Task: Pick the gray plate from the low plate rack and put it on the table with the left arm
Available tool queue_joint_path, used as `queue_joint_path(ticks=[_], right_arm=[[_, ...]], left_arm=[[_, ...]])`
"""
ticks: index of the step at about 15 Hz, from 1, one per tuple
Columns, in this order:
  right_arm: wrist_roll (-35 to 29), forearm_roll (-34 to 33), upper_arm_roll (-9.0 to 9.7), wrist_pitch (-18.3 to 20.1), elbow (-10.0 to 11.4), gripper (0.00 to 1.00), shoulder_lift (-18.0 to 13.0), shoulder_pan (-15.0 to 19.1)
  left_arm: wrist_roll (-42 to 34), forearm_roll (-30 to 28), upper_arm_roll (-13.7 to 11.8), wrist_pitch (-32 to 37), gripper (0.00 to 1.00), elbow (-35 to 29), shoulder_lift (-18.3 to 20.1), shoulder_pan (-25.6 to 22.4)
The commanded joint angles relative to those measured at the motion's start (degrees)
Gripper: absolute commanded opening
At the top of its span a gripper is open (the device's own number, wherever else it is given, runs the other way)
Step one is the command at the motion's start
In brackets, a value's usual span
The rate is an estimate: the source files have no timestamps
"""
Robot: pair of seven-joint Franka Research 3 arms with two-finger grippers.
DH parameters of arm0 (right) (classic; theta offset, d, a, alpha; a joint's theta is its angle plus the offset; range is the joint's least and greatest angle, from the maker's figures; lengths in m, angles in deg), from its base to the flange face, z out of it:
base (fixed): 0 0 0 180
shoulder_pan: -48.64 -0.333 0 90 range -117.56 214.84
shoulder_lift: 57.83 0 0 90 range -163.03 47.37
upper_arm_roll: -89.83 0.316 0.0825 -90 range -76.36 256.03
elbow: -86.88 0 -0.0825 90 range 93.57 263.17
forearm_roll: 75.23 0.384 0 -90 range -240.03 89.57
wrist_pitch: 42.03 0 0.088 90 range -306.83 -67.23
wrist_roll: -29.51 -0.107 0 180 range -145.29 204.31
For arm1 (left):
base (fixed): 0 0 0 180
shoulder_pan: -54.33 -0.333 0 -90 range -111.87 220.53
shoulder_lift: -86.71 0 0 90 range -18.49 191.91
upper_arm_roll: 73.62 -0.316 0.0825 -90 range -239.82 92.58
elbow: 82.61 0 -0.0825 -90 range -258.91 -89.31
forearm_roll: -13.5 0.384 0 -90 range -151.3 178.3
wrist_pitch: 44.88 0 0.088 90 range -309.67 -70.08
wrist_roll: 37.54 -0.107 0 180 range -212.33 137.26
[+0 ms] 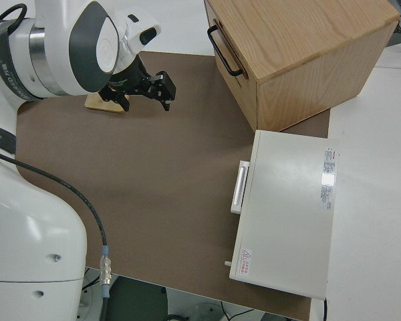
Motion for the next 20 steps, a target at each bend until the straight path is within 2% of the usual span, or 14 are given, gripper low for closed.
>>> queue_joint_path(ticks=[1,8,9,10,13,16,17,20], right_arm=[[-0.7,-0.1,0.98,0.8,-0.5,0.983,-0.2,1.1],[-0.7,-0.1,0.98,0.7,-0.5,0.983,-0.2,1.1],[-0.7,-0.1,0.98,0.8,-0.5,0.983,-0.2,1.1],[-0.7,-0.1,0.98,0.8,-0.5,0.983,-0.2,1.1],[-0.7,-0.1,0.98,0.8,-0.5,0.983,-0.1,1.1],[-0.7,-0.1,0.98,0.8,-0.5,0.983,-0.1,1.1],[-0.7,-0.1,0.98,0.8,-0.5,0.983,-0.2,1.1],[-0.7,-0.1,0.98,0.8,-0.5,0.983,-0.2,1.1]], left_arm=[[-5.1,1.2,-0.6,-3.0,0.99,-3.9,0.0,-0.8],[-6.5,3.3,-2.3,-2.2,0.99,-5.8,-2.0,-0.8],[-6.6,3.9,-3.0,-2.1,0.94,-5.8,-2.1,-0.8],[-6.8,4.0,-3.7,-2.2,0.82,-5.7,-2.1,-0.7],[-6.8,3.9,-4.1,-2.1,0.38,-5.7,-2.2,-0.7],[-6.9,3.6,-4.2,-2.1,0.05,-5.7,-2.4,-0.7],[-6.9,3.5,-4.2,-2.1,0.0,-5.7,-2.4,-0.8],[-6.9,3.3,-4.2,-2.1,0.0,-5.6,-2.4,-0.8]])
